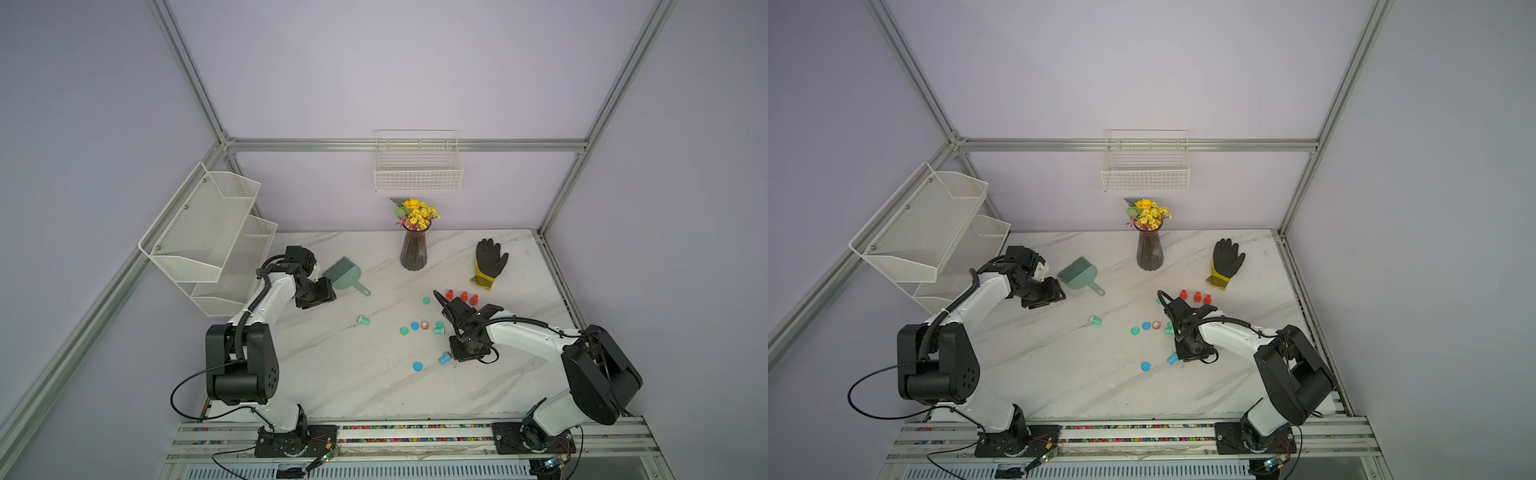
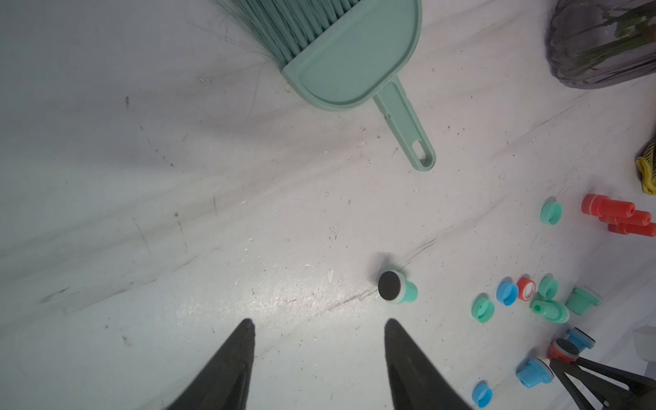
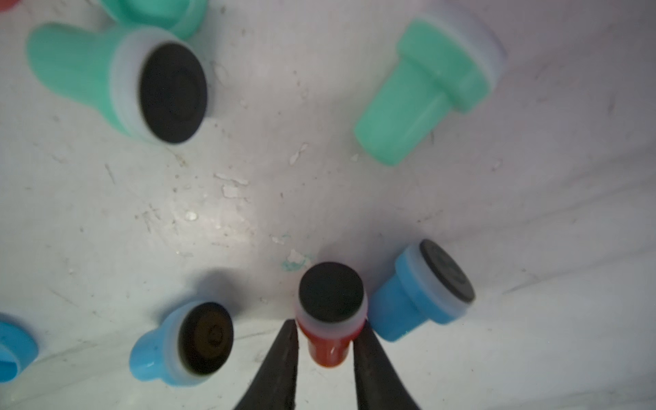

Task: Close the stamp cap
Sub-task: Pick up the stamp from the center of the board.

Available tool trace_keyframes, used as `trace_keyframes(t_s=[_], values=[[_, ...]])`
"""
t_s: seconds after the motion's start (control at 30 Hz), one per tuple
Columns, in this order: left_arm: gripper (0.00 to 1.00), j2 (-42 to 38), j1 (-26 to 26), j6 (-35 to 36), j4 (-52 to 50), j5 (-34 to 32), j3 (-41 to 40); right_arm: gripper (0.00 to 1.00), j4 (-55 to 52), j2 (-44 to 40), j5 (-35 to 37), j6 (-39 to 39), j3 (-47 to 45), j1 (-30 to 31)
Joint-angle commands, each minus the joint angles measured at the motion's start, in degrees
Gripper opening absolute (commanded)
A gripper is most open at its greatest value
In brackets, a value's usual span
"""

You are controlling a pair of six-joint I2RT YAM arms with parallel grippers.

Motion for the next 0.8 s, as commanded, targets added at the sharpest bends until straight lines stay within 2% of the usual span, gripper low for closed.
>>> trace_keyframes(t_s=[0.0,0.3,0.5,0.63,0.77], values=[[0.59,0.1,0.4,1.6,1.1,0.3,0.2,0.31,1.4,0.6,-0.2,0.0,-0.9,0.4],[0.59,-0.2,0.4,1.5,1.1,0.5,0.0,0.23,1.5,0.9,-0.8,0.0,-0.8,0.4],[0.58,-2.0,0.4,1.4,2.5,1.9,-1.0,0.18,1.0,-3.1,-1.0,-1.6,1.5,0.6],[0.58,-4.6,-0.9,0.7,4.5,4.3,-2.2,0.17,2.7,-6.6,-5.2,-7.1,3.2,0.7],[0.58,-8.3,-5.2,-2.8,4.5,6.5,-2.7,0.17,7.2,-10.0,-10.5,-14.6,3.5,0.8]])
